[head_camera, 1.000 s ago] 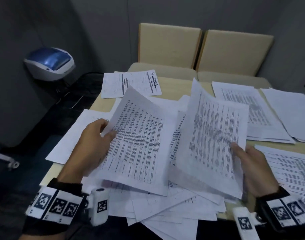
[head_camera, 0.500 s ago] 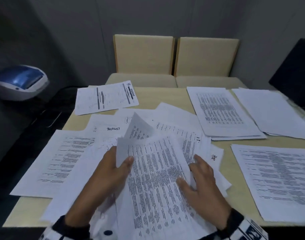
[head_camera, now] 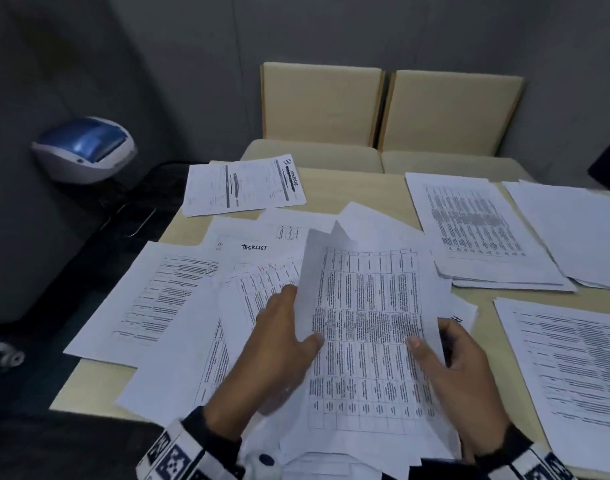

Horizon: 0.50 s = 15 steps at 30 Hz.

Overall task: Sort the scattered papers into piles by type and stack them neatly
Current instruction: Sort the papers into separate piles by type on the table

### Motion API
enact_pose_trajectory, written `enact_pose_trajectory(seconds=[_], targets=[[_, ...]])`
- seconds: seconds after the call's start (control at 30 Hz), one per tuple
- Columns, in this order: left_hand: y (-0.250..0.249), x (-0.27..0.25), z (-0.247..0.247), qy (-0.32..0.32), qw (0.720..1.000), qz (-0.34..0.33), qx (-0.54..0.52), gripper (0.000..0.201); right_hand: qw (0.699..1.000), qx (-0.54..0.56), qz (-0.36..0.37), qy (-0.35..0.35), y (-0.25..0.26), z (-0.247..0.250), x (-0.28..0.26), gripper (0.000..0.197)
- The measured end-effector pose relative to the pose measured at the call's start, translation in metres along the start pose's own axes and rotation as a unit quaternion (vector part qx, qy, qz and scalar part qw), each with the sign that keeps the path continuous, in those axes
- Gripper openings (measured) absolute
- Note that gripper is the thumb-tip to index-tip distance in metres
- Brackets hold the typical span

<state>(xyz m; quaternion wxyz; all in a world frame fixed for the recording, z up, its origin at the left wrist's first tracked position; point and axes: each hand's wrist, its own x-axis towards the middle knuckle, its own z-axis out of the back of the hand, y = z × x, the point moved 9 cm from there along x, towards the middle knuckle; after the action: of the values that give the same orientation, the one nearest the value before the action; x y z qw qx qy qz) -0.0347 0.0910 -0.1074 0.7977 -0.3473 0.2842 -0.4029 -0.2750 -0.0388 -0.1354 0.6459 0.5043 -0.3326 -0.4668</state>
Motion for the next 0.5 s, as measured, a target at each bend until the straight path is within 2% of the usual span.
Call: enact_pose_trajectory(seconds=[0.07,0.13,0.2,0.23,0.33,0.37,0.47,0.5], targets=[[-0.002,-0.003,-0.006,0.018,1.0,-0.001,0.0,0.051,0.998,0.056,-0.024,-0.007,-0.002,0.003,0.001,0.042],[-0.007,-0.008,-0.015,0.034,0.999,-0.017,0.01,0.051,0.988,0.133,-0.072,-0.021,-0.01,0.007,0.005,0.069],[-0.012,-0.011,-0.022,0.045,0.998,-0.037,0.038,0.053,0.983,0.154,-0.094,-0.022,-0.011,0.011,0.009,0.087],[-0.013,-0.012,-0.025,0.051,0.996,-0.041,0.06,0.058,0.986,0.143,-0.083,-0.007,-0.007,0.012,0.011,0.084],[-0.008,-0.011,-0.022,0.09,0.986,-0.015,0.138,0.088,0.988,0.149,-0.025,-0.016,0.014,0.025,0.017,0.036],[-0.003,-0.009,-0.015,0.098,0.982,-0.002,0.164,0.101,0.984,0.175,-0.029,-0.016,0.009,0.035,0.026,0.032],[0.021,-0.006,0.012,0.112,0.966,0.052,0.227,0.136,0.965,0.247,-0.064,0.06,-0.019,0.054,0.052,0.049],[0.029,-0.005,0.019,0.116,0.958,0.07,0.251,0.146,0.966,0.248,-0.061,0.027,-0.046,0.08,0.064,0.049]])
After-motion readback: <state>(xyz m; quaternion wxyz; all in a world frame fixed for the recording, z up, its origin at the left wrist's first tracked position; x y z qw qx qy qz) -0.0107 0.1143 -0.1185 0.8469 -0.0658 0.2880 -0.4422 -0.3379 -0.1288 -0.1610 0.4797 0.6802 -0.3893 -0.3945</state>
